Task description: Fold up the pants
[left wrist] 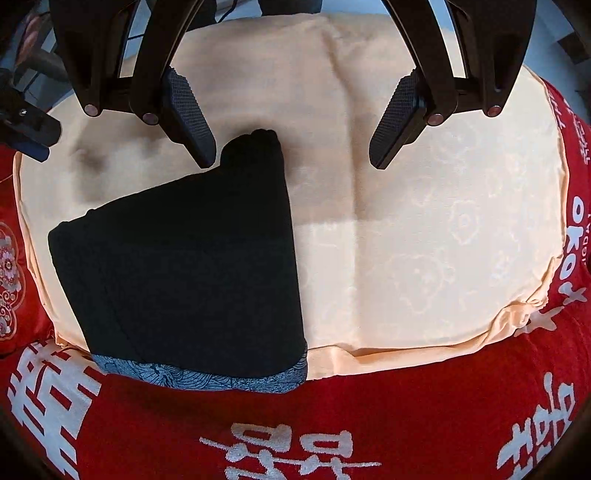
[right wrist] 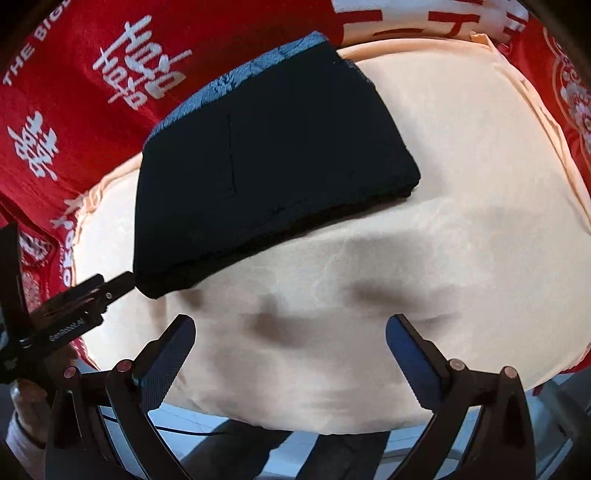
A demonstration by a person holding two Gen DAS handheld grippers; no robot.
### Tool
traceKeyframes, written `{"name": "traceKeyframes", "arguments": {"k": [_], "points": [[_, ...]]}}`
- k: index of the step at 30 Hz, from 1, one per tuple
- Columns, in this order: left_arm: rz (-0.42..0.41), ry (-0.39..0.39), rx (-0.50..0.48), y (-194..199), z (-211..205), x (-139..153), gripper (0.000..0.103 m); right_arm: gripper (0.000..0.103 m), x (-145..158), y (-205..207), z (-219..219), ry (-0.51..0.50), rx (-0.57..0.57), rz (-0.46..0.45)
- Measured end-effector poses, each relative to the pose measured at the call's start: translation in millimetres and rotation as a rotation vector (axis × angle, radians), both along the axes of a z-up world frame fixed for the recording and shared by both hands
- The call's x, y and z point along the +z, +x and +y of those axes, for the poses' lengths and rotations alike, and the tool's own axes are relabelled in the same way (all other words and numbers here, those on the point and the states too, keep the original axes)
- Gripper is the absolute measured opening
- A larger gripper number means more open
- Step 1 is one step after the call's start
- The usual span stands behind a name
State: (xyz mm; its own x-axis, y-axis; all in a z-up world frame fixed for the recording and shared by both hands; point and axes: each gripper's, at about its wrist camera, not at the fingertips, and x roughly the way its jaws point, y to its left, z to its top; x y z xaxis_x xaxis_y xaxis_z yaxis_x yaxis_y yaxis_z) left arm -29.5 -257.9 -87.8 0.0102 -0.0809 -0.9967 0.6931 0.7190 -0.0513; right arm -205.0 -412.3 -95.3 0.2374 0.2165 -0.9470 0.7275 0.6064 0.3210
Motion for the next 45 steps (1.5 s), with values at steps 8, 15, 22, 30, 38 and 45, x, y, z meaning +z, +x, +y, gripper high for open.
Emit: {"name": "traceKeyframes", "arguments": {"k": [8,15,22,30,38,45], "points": [[0.008,-0.075,0.072,15.3,-2.3,7.8,0.086,0.103,9.7,-8.0,-26.3,-0.012,-0.017,-0.052],[0.002,-0.036,0.116,34.4,-8.2,-0.2,0.086,0.103,15.6,-7.5,-69.1,-0.106,0.013,-0.020],[0.024,-0.031,0.138,52.5,-17.3,-7.6,0.086,0.103,-1.2,-6.4,-110.2,-0.080,0.014,0.024],[0.059,-0.061,0.119,66.4,-41.4,-23.7,0.086,0.103,-24.4,14.4,-135.2,-0.009,0.063,-0.026],[0.113,-0.154,0.108,82.8,-43.8,-28.2,0.086,0.103,-54.4,35.4,-166.6,0.153,0.070,-0.118],[0.211,-0.220,0.069,91.8,-45.7,-43.9,0.086,0.102,-83.8,45.2,-179.8,0.273,0.100,-0.174]]}}
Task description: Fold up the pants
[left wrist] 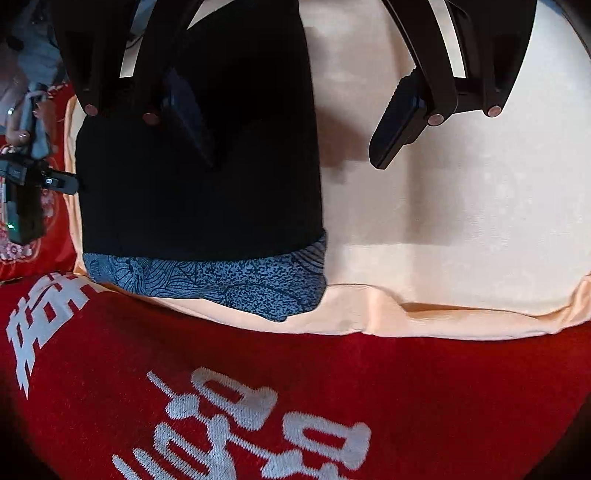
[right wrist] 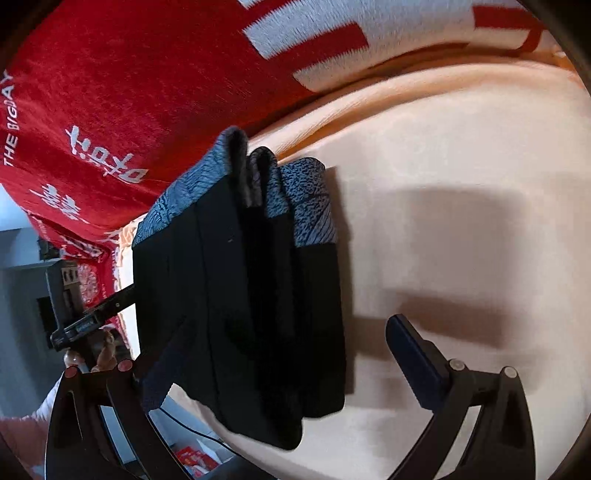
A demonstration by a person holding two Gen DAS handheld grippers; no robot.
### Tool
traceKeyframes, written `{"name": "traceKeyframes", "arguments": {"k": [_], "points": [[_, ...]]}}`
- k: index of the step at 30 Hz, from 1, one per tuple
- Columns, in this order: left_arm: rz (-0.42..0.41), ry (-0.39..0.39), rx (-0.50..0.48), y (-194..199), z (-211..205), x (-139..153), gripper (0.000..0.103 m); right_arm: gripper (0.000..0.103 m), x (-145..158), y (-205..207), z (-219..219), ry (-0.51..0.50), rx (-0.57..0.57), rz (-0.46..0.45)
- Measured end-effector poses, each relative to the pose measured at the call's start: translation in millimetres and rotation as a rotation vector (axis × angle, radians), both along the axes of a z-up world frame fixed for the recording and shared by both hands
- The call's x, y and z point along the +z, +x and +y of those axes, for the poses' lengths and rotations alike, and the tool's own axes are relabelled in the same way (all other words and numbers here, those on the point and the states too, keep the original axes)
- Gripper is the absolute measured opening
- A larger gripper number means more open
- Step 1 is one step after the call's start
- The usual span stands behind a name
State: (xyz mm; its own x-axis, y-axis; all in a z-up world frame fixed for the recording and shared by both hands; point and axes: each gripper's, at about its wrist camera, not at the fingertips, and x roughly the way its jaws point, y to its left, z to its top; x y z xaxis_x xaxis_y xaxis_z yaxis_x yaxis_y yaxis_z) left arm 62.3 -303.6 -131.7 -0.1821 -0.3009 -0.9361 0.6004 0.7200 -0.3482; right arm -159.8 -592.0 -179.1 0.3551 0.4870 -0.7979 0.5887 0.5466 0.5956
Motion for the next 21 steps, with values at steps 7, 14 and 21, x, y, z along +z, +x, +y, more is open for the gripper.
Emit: {"name": "traceKeyframes", "arguments": {"k": [7,14,21], "points": [[0.040,-0.042,-0.006,0.7,-6.6,-23.0,0.100,0.093,-17.5,8.6,2.1,0.121,0.005,-0.083],[0.071,-0.073,0.053,-4.2,-10.1,-34.4,0.101,0.091,-34.6,22.5,0.5,0.197,-0.015,-0.119],[0.051,-0.119,0.062,-20.7,-13.8,-11.3,0.059,0.056,-28.3,21.4,3.8,0.202,-0.076,-0.088]]}}
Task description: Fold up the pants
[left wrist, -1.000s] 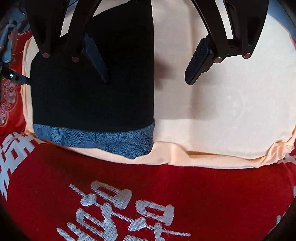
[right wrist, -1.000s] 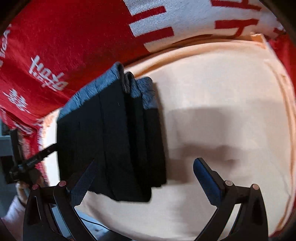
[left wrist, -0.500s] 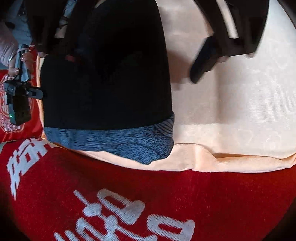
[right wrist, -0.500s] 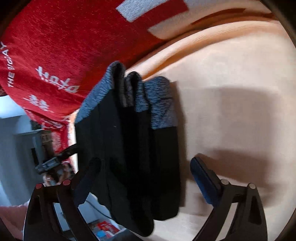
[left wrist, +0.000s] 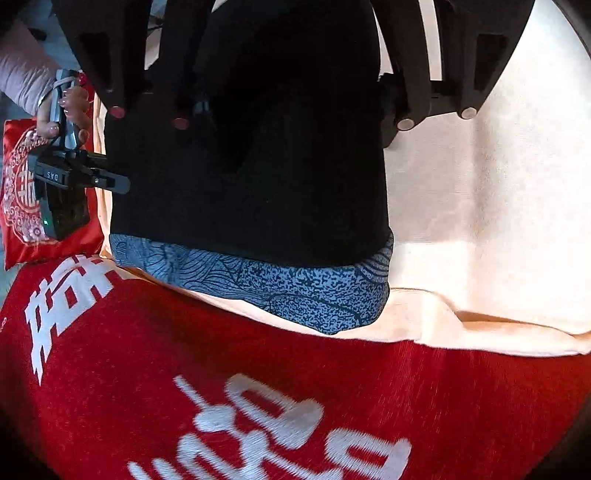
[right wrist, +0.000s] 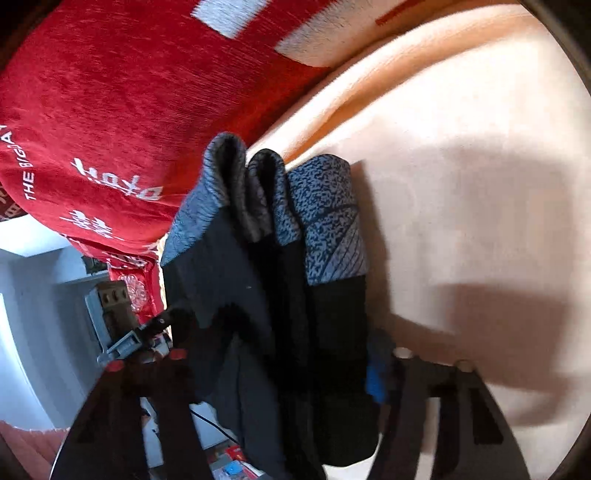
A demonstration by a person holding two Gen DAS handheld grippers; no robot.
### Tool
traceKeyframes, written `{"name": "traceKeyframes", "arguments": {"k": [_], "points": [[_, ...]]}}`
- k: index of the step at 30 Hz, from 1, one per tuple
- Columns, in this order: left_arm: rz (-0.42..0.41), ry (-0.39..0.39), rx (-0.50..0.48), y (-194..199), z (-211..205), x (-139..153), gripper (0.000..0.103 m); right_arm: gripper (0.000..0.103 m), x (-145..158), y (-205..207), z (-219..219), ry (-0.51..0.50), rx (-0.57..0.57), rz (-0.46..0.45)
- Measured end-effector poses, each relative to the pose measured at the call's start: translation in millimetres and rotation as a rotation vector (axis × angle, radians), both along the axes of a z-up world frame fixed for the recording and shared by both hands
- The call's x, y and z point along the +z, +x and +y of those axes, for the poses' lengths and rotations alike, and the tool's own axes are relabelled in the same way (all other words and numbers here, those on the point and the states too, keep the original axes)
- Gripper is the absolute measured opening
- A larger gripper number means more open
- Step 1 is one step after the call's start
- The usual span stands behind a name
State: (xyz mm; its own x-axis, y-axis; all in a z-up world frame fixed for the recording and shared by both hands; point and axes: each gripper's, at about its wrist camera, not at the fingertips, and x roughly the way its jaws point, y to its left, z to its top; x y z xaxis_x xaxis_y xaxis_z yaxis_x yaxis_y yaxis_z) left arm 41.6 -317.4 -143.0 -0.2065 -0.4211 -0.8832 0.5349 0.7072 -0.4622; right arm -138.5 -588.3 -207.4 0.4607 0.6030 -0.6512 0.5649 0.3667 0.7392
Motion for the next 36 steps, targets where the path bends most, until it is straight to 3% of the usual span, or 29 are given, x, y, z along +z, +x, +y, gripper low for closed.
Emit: {"name": "traceKeyframes", "arguments": {"k": [11,21,25,30,31,35,36], "points": [[-0.010,-0.010,-0.025,-20.8,7.0,36.0,0.055,0.047,34.9,-3.7,16.8,0.017,-0.044,-0.050],[0.001,-0.019,-0.025,-53.3,54.0,66.6,0.055,0.047,66.4,-38.6,57.0,0.050,-0.049,-0.074],[0.017,0.006,-0.030,-67.5,74.8,62.9,0.055,0.047,66.3,-62.2,73.6,0.075,-0.053,-0.065],[-0.030,0.094,-0.103,-86.0,86.0,32.6,0.056,0.047,44.3,-81.5,95.8,0.072,-0.033,-0.014],[-0.044,0.099,-0.107,-87.3,87.8,28.1,0.058,0.047,38.4,-82.5,100.0,0.046,-0.013,0.003],[-0.122,0.108,-0.069,-82.3,92.0,18.7,0.089,0.054,21.4,-84.1,98.8,0.001,-0.018,0.018],[-0.124,0.116,-0.058,-80.7,92.2,16.0,0.091,0.056,16.2,-83.1,97.6,-0.002,-0.018,0.029]]}}
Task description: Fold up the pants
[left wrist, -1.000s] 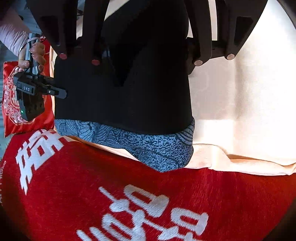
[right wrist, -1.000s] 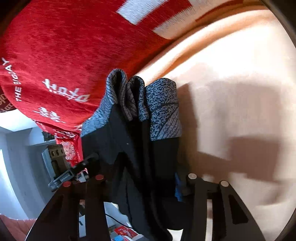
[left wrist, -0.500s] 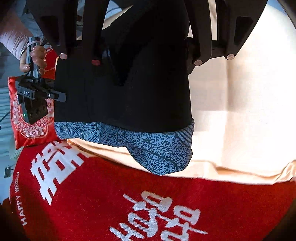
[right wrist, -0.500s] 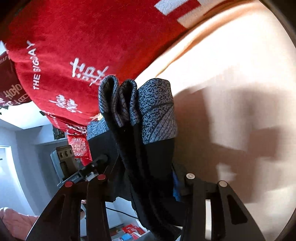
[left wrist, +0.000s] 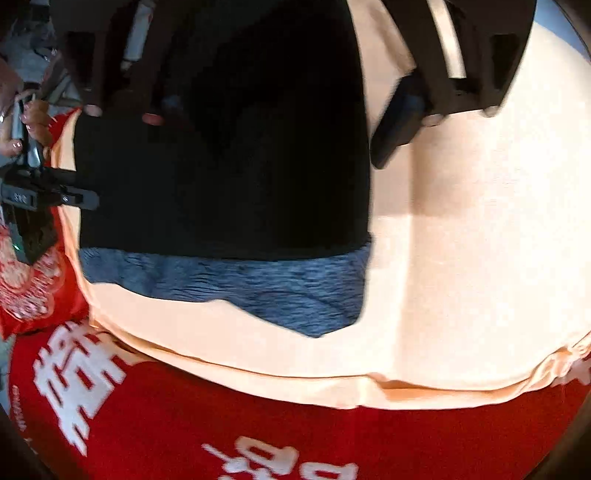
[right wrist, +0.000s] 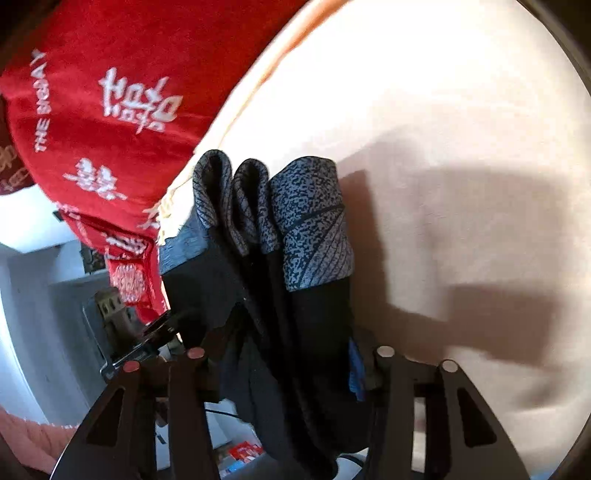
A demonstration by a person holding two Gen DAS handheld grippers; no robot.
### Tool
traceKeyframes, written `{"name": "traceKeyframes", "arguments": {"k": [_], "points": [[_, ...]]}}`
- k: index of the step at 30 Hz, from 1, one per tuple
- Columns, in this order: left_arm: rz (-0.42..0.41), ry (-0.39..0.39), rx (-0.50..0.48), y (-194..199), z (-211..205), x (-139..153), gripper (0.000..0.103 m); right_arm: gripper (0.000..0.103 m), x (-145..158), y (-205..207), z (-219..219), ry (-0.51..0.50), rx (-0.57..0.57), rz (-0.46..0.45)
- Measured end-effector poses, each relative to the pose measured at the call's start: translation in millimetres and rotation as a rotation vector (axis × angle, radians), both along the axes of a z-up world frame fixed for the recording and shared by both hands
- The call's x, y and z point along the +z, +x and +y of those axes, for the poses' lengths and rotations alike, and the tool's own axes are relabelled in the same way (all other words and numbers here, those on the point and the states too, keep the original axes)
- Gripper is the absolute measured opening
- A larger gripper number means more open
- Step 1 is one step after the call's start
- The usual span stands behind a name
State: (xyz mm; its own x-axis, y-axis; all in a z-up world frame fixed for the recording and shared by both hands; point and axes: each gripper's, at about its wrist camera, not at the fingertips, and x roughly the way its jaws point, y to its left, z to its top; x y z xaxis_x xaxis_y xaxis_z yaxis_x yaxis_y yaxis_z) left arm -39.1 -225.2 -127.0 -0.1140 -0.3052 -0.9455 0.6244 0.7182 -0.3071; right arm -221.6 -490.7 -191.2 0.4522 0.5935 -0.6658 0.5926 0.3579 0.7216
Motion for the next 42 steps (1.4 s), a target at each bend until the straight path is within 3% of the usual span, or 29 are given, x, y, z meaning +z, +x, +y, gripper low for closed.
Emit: {"name": "traceKeyframes", "arguments": {"k": [3,7,11,13,19,23,26,32,38,42], "points": [[0.002,0.023,0.021,1.5,1.1,0.5,0.091,0.061,-2.4,2.6,1.1,-0.027,0.010,0.029],[-0.066,0.088,0.031,-3.5,-4.8,12.7,0.091,0.064,18.2,5.3,6.0,-0.106,0.043,0.075],[-0.092,0.165,0.062,-6.6,3.7,20.4,0.091,0.075,39.2,-4.5,4.4,-0.154,0.018,0.117],[-0.102,0.198,0.069,-10.8,7.3,26.3,0.091,0.081,50.8,-12.0,3.0,-0.216,0.017,0.150],[-0.161,0.275,0.066,-36.5,0.0,52.1,0.091,0.082,74.6,-27.8,5.6,-0.388,0.078,0.275],[-0.170,0.289,0.107,-54.5,-3.8,71.1,0.091,0.088,84.6,-39.9,10.8,-0.456,0.121,0.307],[-0.189,0.306,0.126,-67.2,-1.5,85.7,0.091,0.103,94.0,-43.5,17.7,-0.480,0.139,0.311],[-0.200,0.324,0.084,-89.5,-0.1,104.1,0.091,0.103,120.3,-45.2,40.0,-0.541,0.171,0.317],[-0.224,0.337,0.010,-102.1,8.4,119.6,0.091,0.103,144.6,-42.2,72.8,-0.538,0.152,0.312],[-0.231,0.306,0.009,-106.4,20.1,134.7,0.091,0.103,159.7,-39.2,98.9,-0.550,0.148,0.309]]}}
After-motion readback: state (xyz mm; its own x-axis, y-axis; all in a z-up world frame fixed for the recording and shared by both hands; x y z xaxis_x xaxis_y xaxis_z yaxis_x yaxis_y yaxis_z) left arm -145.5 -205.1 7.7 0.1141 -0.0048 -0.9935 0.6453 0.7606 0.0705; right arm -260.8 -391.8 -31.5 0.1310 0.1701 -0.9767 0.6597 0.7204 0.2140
